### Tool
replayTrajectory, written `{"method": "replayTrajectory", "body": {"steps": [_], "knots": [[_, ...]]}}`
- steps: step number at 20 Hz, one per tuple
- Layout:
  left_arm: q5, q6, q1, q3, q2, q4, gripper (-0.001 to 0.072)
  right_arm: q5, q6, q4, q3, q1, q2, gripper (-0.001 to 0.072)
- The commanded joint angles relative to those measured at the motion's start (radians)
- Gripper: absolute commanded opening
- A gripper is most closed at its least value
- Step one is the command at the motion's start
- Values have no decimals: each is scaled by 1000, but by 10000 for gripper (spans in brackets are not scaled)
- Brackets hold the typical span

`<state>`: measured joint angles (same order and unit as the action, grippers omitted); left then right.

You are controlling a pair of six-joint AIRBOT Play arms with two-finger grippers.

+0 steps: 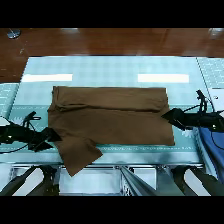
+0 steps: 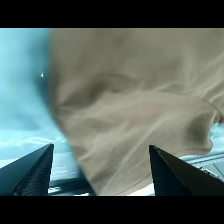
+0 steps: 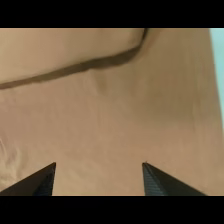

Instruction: Fold the shirts.

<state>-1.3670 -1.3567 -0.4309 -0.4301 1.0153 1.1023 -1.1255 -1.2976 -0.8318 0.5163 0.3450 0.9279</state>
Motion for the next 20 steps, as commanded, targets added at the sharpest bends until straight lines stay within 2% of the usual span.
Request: {"method": "replayTrajectory", "body": {"steps": [1, 4, 6, 7, 9, 12, 14, 17, 20], "knots": [[40, -56, 97, 40, -3, -24, 703, 19, 13, 48, -30, 2, -22, 624], [87, -66, 131, 59, 0, -43, 700, 31, 13, 43, -28, 3, -22, 623], [76, -13, 132, 59, 0, -97, 691, 37, -24, -72, 1, 46, -22, 623], [73, 8, 132, 59, 0, -114, 581, 33, -64, -145, 21, 84, -22, 623], [65, 60, 132, 58, -3, -157, 37, -36, -130, -268, 55, 173, -22, 623], [56, 139, 130, 46, -11, -245, 33, -197, -142, -385, 31, 211, -22, 621], [72, 142, 130, 42, -13, -285, 33, -212, -158, -366, -16, 200, -22, 620], [87, 148, 130, 42, -12, -291, 33, -258, -176, -449, -72, 135, -22, 620], [117, 152, 130, 42, -12, -291, 33, -258, -188, -457, -82, 77, -2, 620]]}}
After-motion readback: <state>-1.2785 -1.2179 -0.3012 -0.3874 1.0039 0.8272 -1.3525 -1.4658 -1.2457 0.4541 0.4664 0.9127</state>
